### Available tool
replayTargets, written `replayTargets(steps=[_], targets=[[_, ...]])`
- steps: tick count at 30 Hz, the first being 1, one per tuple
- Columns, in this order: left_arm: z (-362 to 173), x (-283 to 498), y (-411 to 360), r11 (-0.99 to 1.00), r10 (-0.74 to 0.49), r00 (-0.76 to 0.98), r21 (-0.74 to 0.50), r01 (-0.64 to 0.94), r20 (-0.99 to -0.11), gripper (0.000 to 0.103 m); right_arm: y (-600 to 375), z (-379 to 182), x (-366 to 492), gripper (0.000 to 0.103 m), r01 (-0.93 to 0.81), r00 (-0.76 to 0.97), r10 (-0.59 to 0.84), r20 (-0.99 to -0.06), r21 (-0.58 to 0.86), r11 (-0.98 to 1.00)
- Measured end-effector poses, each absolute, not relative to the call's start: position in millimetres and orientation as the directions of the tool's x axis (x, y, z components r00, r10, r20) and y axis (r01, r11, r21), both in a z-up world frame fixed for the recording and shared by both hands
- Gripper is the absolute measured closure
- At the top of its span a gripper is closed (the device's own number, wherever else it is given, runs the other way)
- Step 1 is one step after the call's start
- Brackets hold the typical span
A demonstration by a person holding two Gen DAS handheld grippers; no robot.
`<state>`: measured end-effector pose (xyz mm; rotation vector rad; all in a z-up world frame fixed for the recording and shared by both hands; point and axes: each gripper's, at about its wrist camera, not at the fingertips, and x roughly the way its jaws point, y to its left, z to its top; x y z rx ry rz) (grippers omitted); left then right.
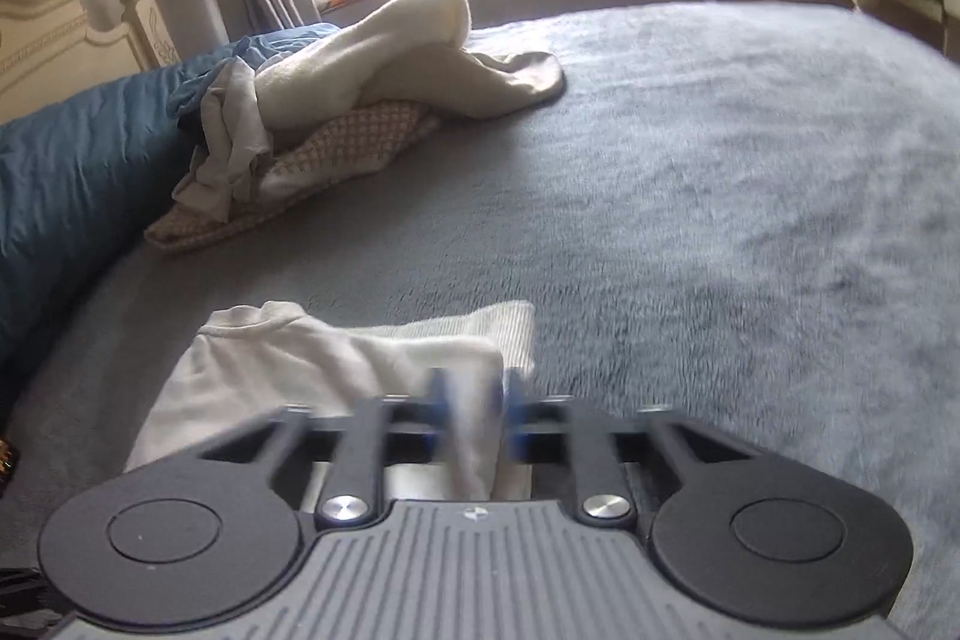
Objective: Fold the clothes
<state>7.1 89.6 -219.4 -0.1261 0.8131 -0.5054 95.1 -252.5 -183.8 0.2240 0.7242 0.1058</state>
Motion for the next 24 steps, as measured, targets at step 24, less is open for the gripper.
replayTargets(steps=[24], targets=[[-221.8,10.1,90.0,0.881,-0.469,0.569,-0.309,0.358,-0.676,0.061,-339.3,-202.6,7.4,0.098,0.271,0.64,0.345,-0.687,0.622,0.734]])
